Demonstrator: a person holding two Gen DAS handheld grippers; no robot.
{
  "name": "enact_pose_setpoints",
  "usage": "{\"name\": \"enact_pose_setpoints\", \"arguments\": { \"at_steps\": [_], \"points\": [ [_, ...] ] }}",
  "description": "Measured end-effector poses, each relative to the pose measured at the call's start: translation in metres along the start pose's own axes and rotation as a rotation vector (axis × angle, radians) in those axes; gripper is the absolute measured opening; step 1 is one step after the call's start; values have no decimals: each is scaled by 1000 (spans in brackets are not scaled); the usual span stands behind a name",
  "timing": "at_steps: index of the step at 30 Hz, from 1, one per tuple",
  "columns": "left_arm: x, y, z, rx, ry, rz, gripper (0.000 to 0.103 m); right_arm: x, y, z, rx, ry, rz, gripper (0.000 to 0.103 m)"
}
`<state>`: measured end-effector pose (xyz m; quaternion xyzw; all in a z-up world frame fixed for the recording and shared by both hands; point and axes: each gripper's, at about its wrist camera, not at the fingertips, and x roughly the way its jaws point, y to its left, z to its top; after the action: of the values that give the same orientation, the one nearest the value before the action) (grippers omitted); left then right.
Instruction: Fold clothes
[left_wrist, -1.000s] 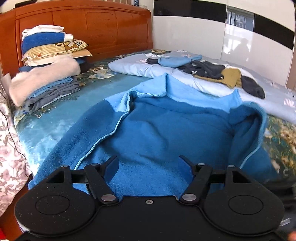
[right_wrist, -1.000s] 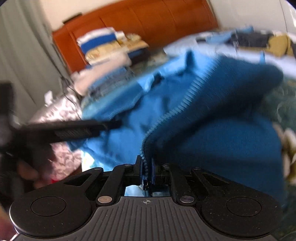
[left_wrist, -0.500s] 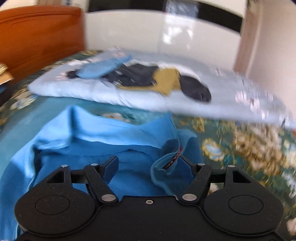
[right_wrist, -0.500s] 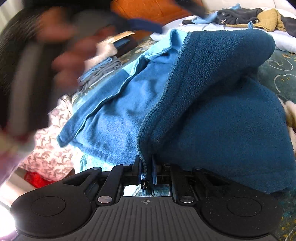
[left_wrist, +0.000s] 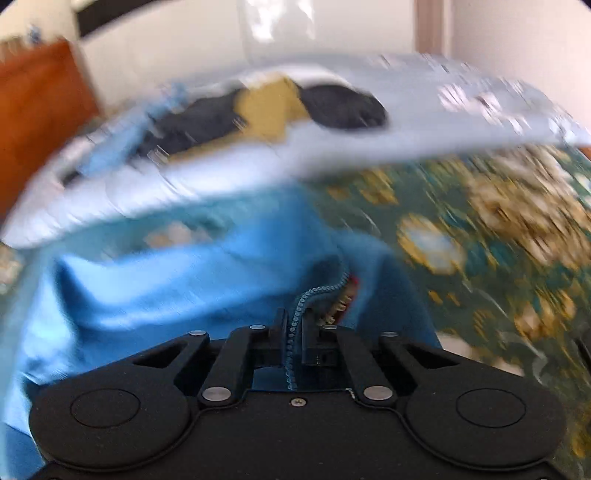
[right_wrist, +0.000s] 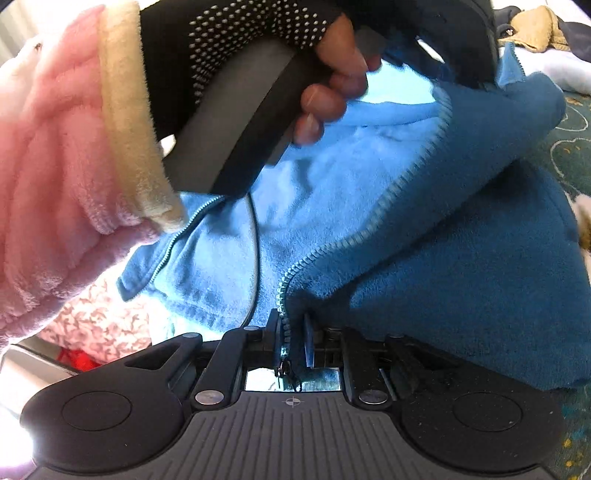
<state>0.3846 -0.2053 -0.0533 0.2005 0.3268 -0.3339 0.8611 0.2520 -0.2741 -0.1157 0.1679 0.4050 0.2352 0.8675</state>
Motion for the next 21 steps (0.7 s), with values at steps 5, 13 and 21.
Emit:
{"name": "enact_pose_setpoints", "arguments": {
  "at_steps": [5, 13, 21],
  "points": [
    [-26, 47, 15, -74, -152, 170, 5, 10, 11, 3, -17, -4, 18, 11],
    [13, 120, -29, -199, 1, 324, 8, 47, 37, 5, -53, 47, 33, 12],
    [30, 125, -64, -246, 69, 297, 13, 61, 51, -3, -58, 60, 25, 13]
  ]
}}
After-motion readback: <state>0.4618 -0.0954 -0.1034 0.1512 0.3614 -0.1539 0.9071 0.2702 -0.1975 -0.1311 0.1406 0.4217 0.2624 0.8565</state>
